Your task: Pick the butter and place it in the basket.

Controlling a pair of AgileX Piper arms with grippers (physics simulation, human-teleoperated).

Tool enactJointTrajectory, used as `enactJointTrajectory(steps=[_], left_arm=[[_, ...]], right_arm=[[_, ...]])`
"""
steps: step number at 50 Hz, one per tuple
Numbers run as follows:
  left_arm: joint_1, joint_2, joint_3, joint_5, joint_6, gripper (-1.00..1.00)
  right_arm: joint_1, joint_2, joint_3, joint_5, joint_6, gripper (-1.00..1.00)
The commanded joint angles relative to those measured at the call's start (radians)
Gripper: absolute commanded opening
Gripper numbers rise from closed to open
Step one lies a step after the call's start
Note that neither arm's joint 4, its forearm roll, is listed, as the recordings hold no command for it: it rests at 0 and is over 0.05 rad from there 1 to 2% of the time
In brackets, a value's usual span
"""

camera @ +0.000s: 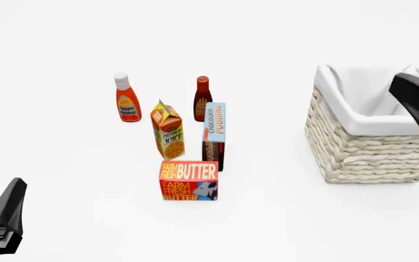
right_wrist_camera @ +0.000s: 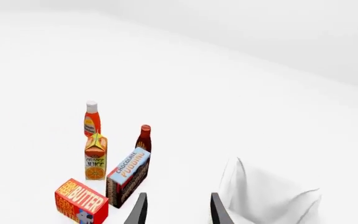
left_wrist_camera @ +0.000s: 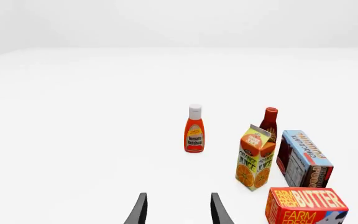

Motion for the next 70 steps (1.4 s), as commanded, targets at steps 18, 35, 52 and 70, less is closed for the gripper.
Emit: enactJointTrajectory(steps=[18, 35, 52, 70], left_arm=[[0.0, 0.0, 0.0, 0.0, 0.0, 1.0], [0.0, 0.0, 0.0, 0.0, 0.0, 1.0], [0.0, 0.0, 0.0, 0.0, 0.0, 1.0], [0.0, 0.0, 0.0, 0.0, 0.0, 1.0]], right_arm=[[0.157, 0.291, -0.269, 0.139, -0.121, 1.0], [0.216, 0.407, -0.346, 0.168, -0.168, 1.0], [0.288, 0.579, -0.457, 0.224, -0.189, 1.0], [0.336, 0.737, -0.607, 0.321, -0.193, 1.0]])
